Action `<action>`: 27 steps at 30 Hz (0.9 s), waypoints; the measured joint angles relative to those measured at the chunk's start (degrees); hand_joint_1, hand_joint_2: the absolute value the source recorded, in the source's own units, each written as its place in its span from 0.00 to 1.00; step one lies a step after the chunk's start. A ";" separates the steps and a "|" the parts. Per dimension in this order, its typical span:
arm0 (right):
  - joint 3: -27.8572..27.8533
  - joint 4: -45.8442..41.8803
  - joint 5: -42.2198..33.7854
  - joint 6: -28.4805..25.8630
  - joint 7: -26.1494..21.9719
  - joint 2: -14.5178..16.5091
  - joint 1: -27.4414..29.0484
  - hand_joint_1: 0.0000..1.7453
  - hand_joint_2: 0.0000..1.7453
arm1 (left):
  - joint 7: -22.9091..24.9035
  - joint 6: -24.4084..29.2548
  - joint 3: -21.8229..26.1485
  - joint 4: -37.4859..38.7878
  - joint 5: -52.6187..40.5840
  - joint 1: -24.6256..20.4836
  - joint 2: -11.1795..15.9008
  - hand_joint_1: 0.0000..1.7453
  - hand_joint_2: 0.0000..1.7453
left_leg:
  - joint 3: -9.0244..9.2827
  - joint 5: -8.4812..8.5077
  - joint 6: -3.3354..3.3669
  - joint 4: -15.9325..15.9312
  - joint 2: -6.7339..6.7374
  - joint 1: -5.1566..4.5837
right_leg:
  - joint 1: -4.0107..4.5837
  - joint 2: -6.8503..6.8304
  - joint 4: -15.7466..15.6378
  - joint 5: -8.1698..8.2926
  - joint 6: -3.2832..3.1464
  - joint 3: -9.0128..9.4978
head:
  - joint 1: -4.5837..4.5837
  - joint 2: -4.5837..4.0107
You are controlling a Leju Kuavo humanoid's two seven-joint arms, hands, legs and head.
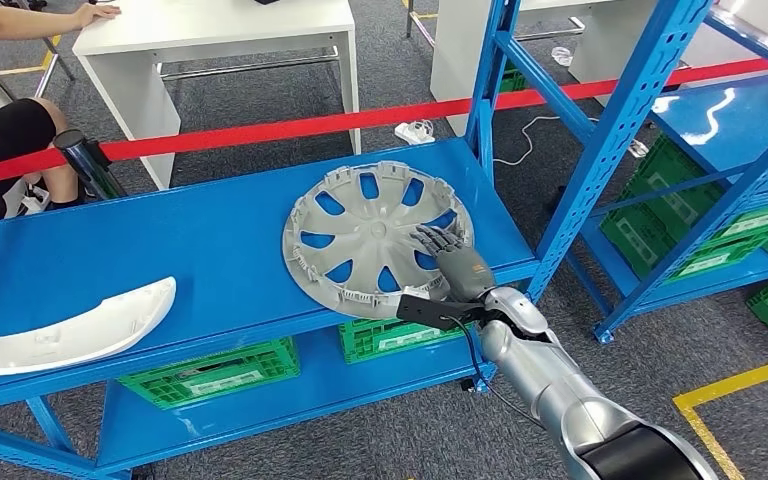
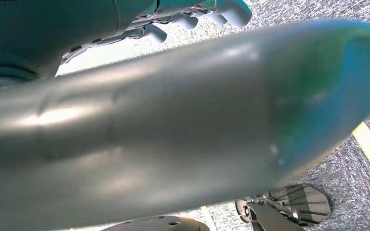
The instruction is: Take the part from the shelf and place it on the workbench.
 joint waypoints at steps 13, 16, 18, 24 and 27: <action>-0.81 0.08 0.90 0.32 0.79 0.08 -0.08 0.00 1.00 | 0.63 -0.07 -0.13 0.00 -0.64 -0.13 0.00 0.00 0.00 | 0.00 0.00 0.00 0.01 -0.01 -0.01 | -0.01 0.00 0.00 0.00 0.00 0.02 | 0.00 0.00; -0.85 0.08 1.04 0.37 0.80 0.08 -0.09 0.00 1.00 | 0.63 -0.07 -0.13 0.00 -0.64 -0.13 0.00 0.00 0.00 | 0.00 0.00 0.00 0.00 0.00 -0.01 | -0.01 0.00 0.00 0.00 0.00 0.02 | 0.00 0.00; -0.86 0.08 1.06 0.37 0.80 0.08 -0.09 0.00 1.00 | 0.63 -0.07 -0.13 0.00 -0.64 -0.13 0.00 0.00 0.00 | 0.00 0.00 0.00 0.00 0.00 -0.01 | -0.01 0.00 0.00 0.00 0.00 0.02 | 0.00 0.00; -0.86 0.09 1.21 0.42 0.85 0.08 -0.08 0.78 1.00 | 0.63 -0.07 -0.13 0.00 -0.66 -0.13 0.00 0.00 0.00 | 0.00 0.00 0.00 0.00 0.00 -0.01 | -0.01 0.00 0.00 0.00 0.00 0.02 | 0.00 0.00; -0.86 0.21 2.27 0.95 1.61 0.08 -0.03 1.00 1.00 | 0.58 0.16 -0.13 0.00 -0.65 -0.13 0.01 0.00 0.00 | 0.00 0.00 0.00 0.00 0.01 -0.01 | -0.01 0.01 0.00 0.00 0.00 0.01 | 0.00 0.00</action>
